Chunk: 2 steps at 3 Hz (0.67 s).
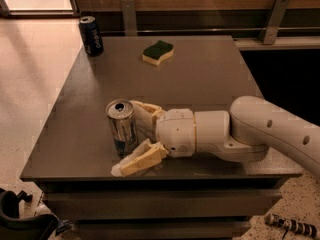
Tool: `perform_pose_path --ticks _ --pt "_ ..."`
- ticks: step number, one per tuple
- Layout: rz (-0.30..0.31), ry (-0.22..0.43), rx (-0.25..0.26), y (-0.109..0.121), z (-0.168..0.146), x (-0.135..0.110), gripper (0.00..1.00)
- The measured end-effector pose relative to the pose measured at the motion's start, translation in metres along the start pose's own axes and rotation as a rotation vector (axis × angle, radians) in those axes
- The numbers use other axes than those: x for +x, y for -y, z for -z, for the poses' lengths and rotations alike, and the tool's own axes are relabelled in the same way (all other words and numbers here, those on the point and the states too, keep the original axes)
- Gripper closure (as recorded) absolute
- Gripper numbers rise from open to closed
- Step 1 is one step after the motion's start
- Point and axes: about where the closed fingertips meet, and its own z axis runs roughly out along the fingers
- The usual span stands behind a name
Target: Move redbull can near sponge
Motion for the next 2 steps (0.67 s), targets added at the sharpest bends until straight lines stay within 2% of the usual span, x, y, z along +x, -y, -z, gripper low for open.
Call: perform_pose_path --ticks 2 --pt "0.005 -0.001 -0.007 -0.0022 -0.0033 -0.0021 0.60"
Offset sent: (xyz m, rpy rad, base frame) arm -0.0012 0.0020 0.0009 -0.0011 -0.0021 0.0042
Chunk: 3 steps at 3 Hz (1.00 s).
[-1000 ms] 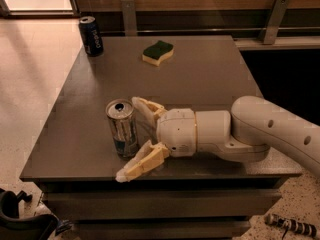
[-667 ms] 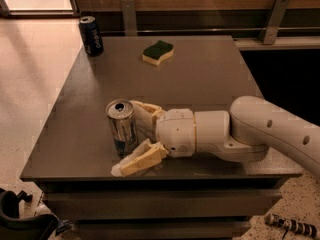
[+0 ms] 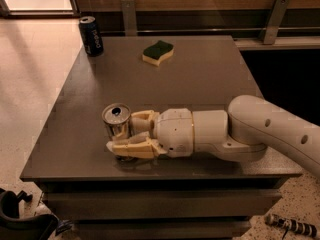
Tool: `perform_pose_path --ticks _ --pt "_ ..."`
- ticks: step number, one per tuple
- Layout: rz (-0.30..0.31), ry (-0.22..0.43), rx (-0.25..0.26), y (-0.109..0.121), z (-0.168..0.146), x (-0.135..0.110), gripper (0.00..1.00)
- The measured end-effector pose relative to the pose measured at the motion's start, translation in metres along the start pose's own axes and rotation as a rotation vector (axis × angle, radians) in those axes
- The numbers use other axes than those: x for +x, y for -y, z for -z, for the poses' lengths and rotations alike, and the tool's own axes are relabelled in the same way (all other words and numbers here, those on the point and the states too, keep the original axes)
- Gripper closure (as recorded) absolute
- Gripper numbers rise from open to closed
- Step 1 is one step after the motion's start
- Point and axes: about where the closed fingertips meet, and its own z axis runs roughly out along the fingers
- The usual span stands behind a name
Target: Move redbull can near sponge
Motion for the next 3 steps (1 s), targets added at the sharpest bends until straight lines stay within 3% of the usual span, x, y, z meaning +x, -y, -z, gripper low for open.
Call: perform_pose_path --ticks 1,2,3 --pt "0.002 -0.001 -0.004 -0.0011 -0.0017 -0.0010 0.83" --pt "0.005 -0.001 -0.007 -0.0023 -0.0034 -0.0021 1.00" --pt "0.005 -0.002 -0.008 -0.0024 -0.0035 -0.0022 1.00"
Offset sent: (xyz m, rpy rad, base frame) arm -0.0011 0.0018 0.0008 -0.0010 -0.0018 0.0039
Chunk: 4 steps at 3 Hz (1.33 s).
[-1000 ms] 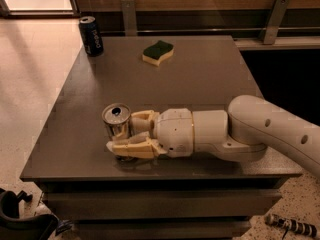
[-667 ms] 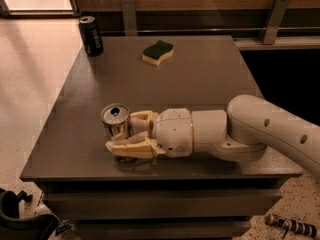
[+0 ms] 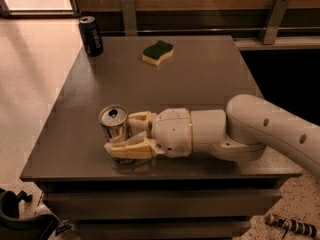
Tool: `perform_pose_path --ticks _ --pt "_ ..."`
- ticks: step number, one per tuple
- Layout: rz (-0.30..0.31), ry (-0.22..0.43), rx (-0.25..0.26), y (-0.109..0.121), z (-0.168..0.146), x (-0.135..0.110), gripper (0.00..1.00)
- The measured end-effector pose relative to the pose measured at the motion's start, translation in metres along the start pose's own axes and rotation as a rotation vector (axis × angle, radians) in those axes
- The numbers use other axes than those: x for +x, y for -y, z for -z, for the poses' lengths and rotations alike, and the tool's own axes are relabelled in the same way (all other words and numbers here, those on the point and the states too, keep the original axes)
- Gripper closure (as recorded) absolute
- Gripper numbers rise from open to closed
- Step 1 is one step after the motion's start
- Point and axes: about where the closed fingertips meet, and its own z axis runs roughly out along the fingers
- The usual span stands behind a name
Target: Move redbull can near sponge
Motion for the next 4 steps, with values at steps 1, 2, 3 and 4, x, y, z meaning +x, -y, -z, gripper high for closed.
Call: perform_pose_path --ticks 1,2,3,4 --pt "-0.027 0.041 0.011 0.017 0.012 -0.008 1.00" --pt "-0.080 0.085 0.055 0.058 0.038 -0.023 1.00" --pt "-0.119 0.075 0.128 0.104 0.062 -0.040 1.00" --pt "-0.127 0.021 0.216 0.155 0.080 -0.051 1.00"
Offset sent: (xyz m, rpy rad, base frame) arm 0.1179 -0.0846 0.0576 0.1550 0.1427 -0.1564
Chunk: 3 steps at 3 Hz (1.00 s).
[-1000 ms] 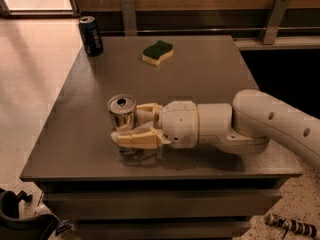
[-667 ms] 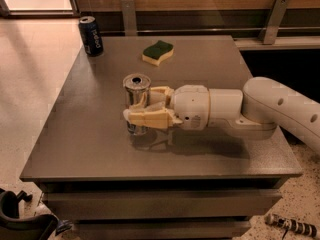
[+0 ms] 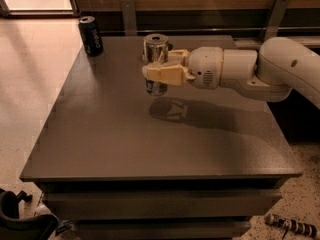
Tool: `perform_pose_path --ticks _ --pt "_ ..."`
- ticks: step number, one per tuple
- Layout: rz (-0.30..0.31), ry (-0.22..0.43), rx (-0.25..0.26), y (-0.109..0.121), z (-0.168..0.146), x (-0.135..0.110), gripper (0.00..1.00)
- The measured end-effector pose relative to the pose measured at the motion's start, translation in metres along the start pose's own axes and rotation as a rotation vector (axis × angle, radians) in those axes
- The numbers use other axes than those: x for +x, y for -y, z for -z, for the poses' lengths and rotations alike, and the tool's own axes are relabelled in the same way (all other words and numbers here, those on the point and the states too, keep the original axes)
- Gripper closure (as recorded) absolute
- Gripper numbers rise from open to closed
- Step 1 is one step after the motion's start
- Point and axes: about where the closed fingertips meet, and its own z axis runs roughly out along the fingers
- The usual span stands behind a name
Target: Move redbull can near sponge
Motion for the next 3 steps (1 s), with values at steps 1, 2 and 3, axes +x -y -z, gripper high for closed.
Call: perform_pose_path --ticks 1,2,3 --pt "0.008 -0.021 0.091 0.058 0.005 -0.003 1.00" --pt "0.002 0.014 0.208 0.125 0.013 0.010 1.00" --pt "0.009 0.035 0.277 0.160 0.021 0.021 1.00"
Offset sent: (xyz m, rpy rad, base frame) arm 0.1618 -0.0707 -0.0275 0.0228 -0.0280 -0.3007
